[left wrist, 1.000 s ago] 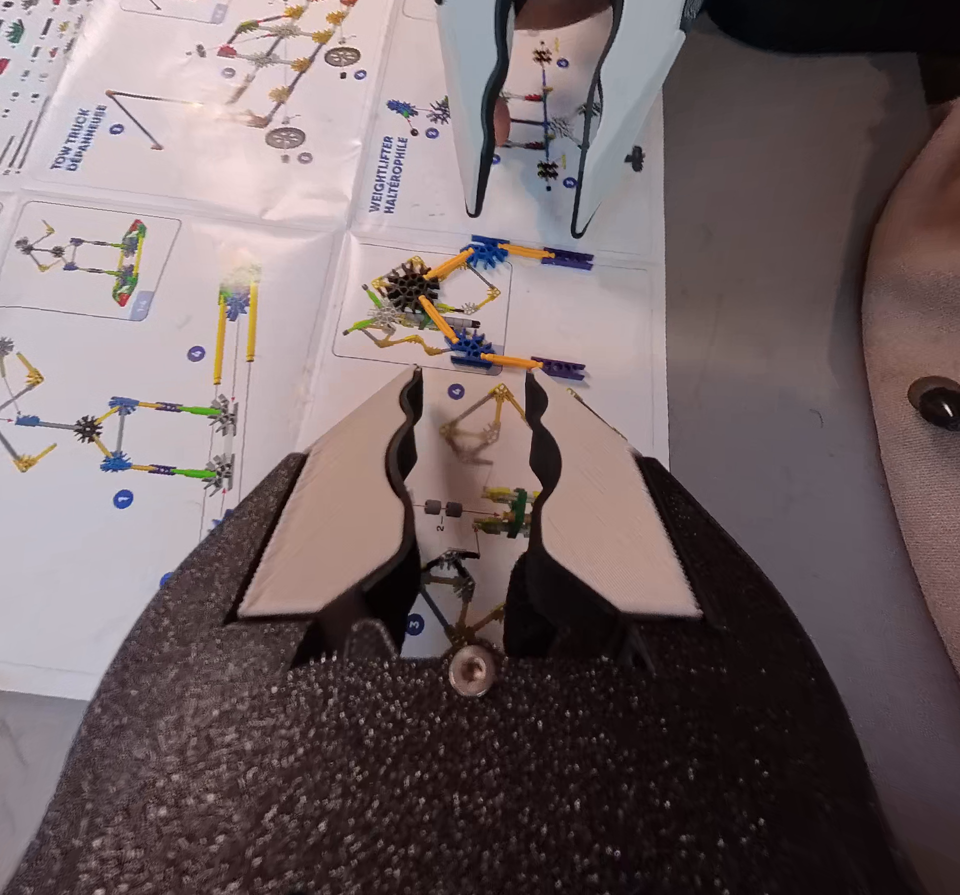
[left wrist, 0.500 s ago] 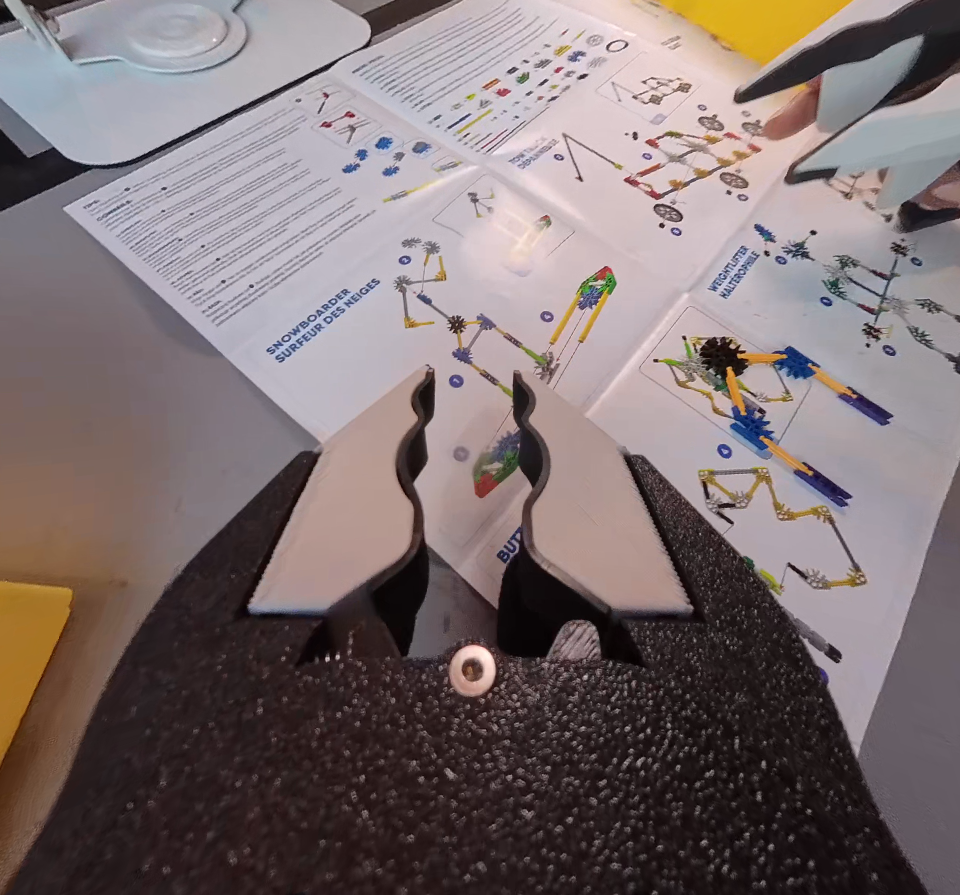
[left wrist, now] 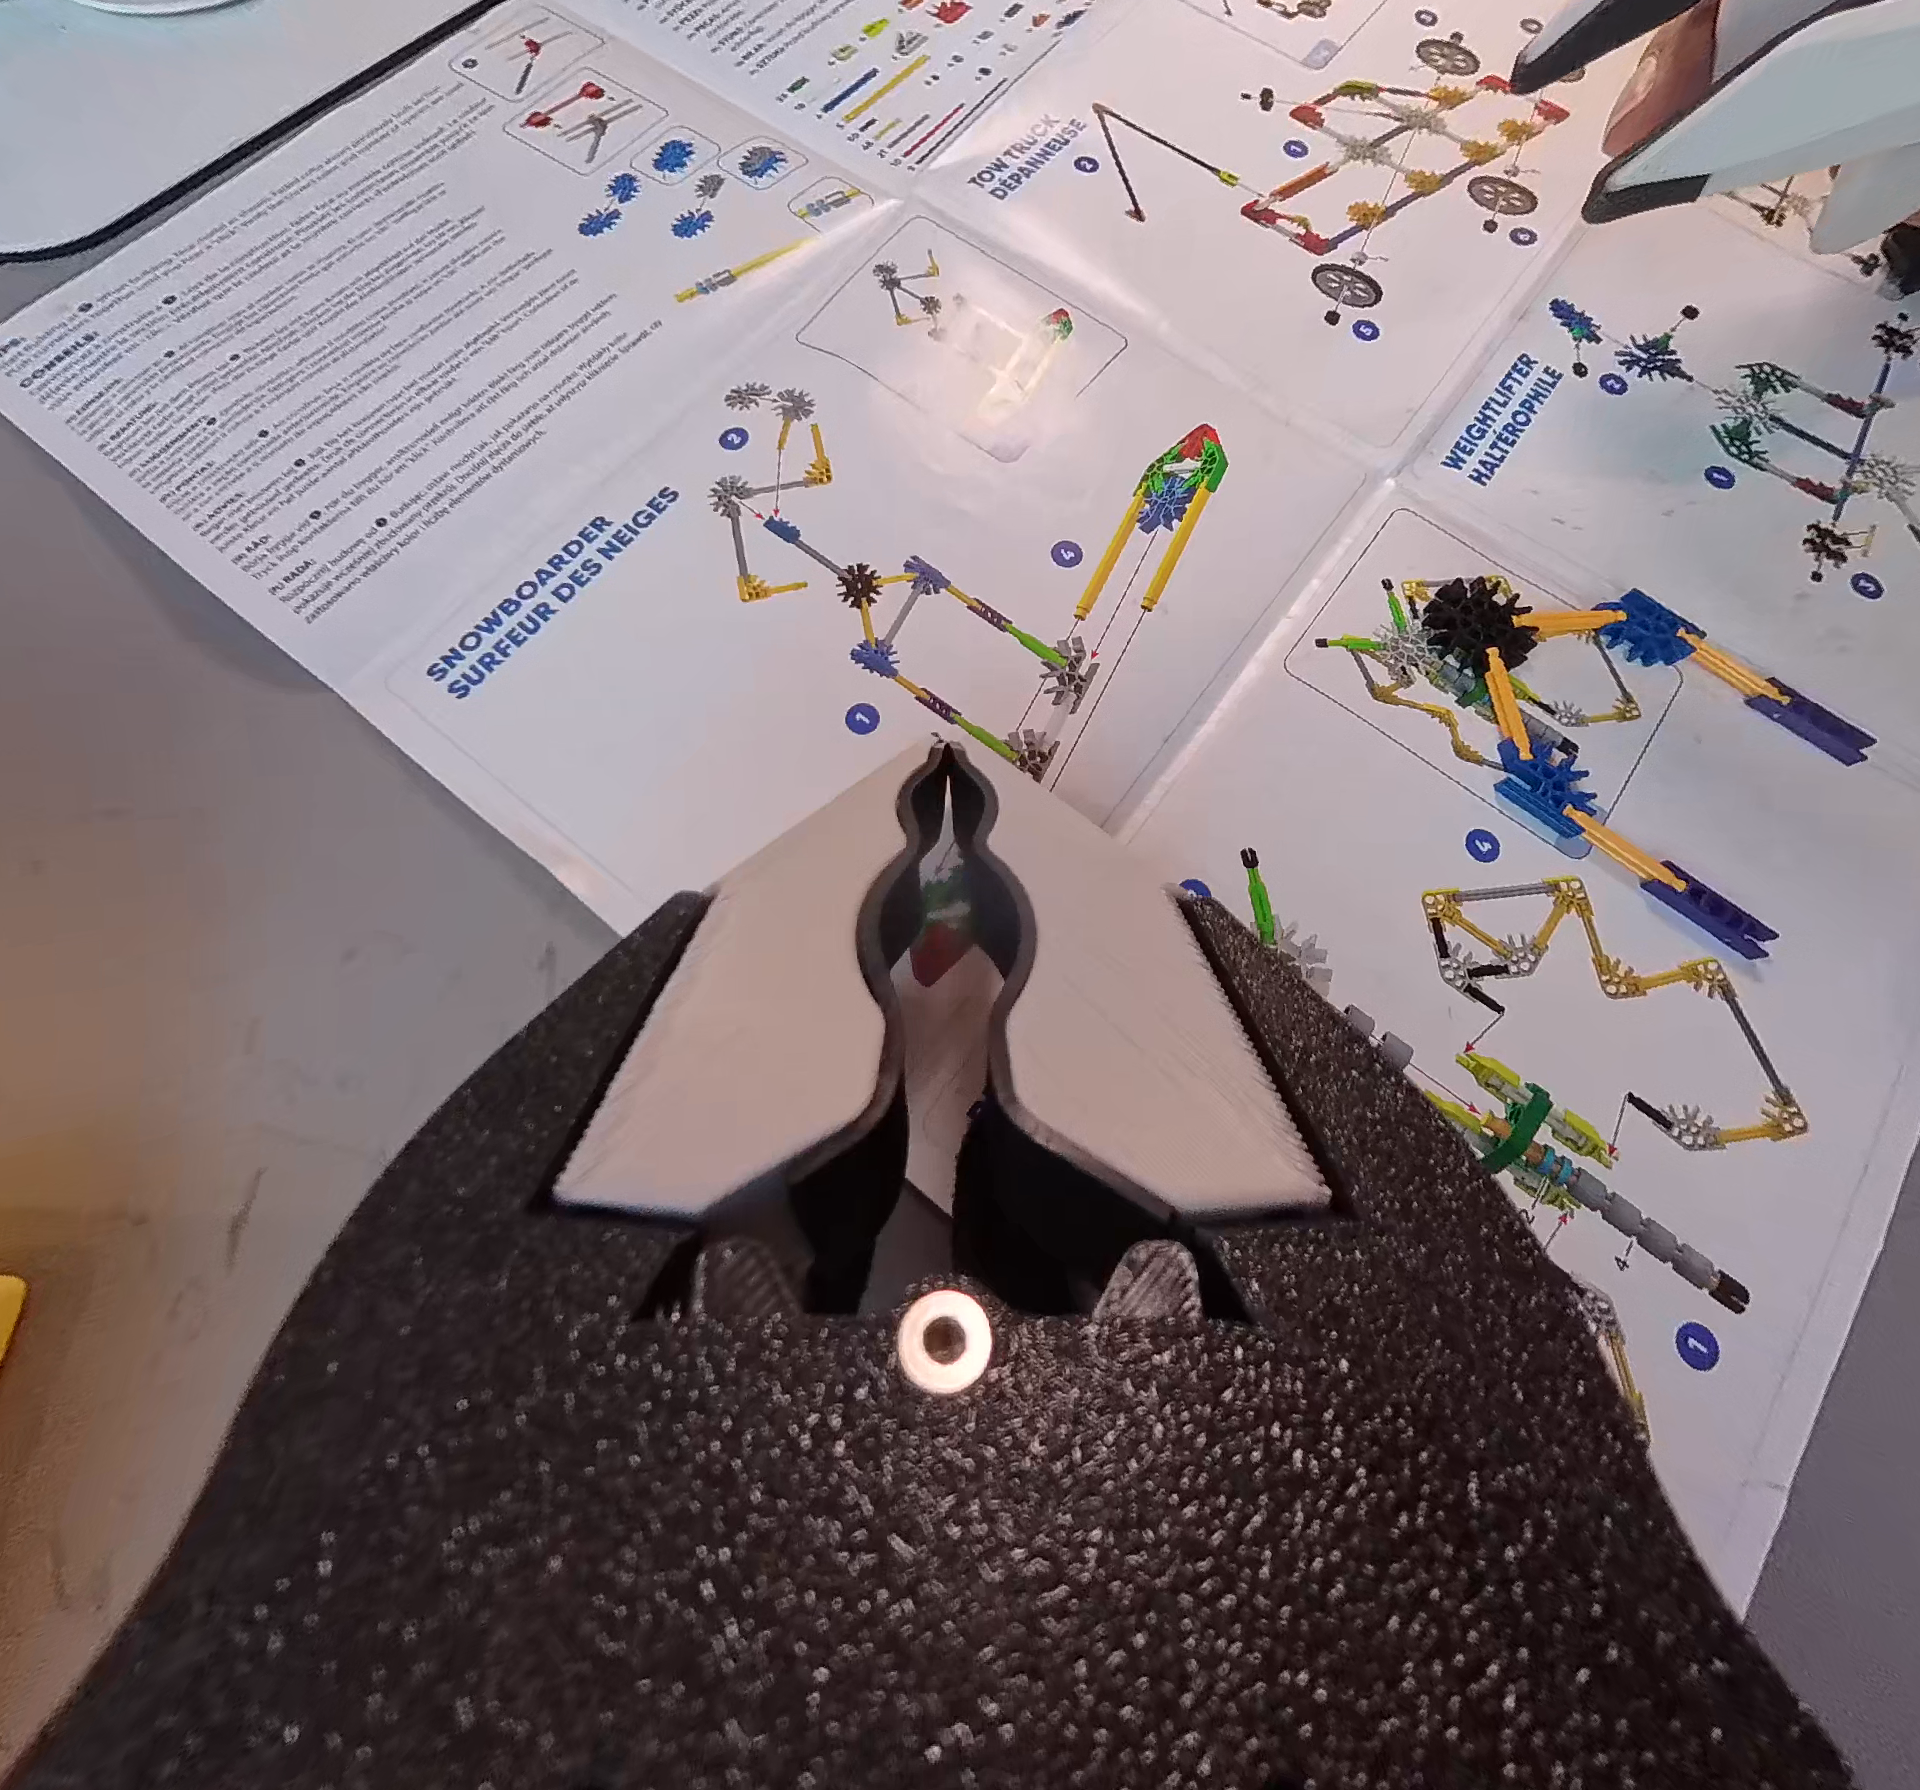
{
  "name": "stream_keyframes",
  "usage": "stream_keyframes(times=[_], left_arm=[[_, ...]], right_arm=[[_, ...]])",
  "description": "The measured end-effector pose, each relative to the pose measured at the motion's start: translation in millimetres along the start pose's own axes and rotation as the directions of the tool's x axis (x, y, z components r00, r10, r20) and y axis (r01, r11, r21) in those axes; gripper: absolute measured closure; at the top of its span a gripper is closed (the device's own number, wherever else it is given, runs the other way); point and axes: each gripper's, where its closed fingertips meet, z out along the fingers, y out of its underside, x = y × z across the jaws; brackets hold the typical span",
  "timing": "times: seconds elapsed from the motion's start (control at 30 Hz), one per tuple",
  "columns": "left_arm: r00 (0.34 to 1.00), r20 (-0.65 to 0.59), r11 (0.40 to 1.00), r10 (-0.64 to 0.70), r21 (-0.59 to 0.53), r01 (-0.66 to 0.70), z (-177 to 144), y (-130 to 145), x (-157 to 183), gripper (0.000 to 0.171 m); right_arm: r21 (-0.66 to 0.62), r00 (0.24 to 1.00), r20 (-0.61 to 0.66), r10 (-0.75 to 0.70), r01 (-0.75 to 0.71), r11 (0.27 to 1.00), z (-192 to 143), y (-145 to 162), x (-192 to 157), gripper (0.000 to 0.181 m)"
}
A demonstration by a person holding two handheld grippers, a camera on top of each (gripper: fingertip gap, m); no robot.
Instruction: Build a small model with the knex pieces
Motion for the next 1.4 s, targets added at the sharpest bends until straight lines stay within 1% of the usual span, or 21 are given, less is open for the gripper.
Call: stream_keyframes(times=[0.2,0.3,0.53,0.73,0.97,1.07,1.2,1.4], left_arm=[[1.000,-0.018,1.000,-0.002,-0.017,0.002,2.4,2.4,1.4,0.171],[1.000,-0.024,0.999,0.017,-0.036,-0.018,4.9,5.0,3.7,0.171],[0.999,-0.008,0.998,0.046,-0.051,-0.046,6.9,7.1,4.0,0.171],[0.993,0.016,0.992,0.119,-0.054,-0.118,7.2,7.3,4.1,0.171],[0.987,0.043,0.986,0.157,-0.059,-0.155,7.2,6.7,3.3,0.171],[0.975,0.083,0.979,0.205,-0.037,-0.202,7.0,-1.7,3.5,0.171],[0.986,0.024,0.986,0.166,0.003,-0.166,12.0,-15.2,15.3,0.171],[0.983,0.013,0.983,0.183,-0.029,-0.183,20.7,-12.2,20.0,0.171]], right_arm=[[-0.002,0.999,0.013,0.044,-0.044,0.999,0.1,1.1,3.2,0.157],[-0.008,0.998,0.018,0.058,-0.058,0.998,0.6,2.1,3.9,0.157],[-0.019,0.997,0.025,0.069,-0.069,0.997,1.7,3.9,4.1,0.157],[-0.030,0.995,0.030,0.099,-0.098,0.995,2.9,6.0,6.4,0.156],[-0.042,0.993,0.036,0.112,-0.110,0.993,4.2,7.8,6.8,0.156],[-0.046,0.992,0.038,0.117,-0.116,0.992,4.6,8.3,7.2,0.156],[-0.048,0.990,0.040,0.136,-0.134,0.990,4.8,9.0,8.9,0.156],[-0.038,0.989,0.046,0.140,-0.139,0.990,3.3,7.8,8.7,0.156]])
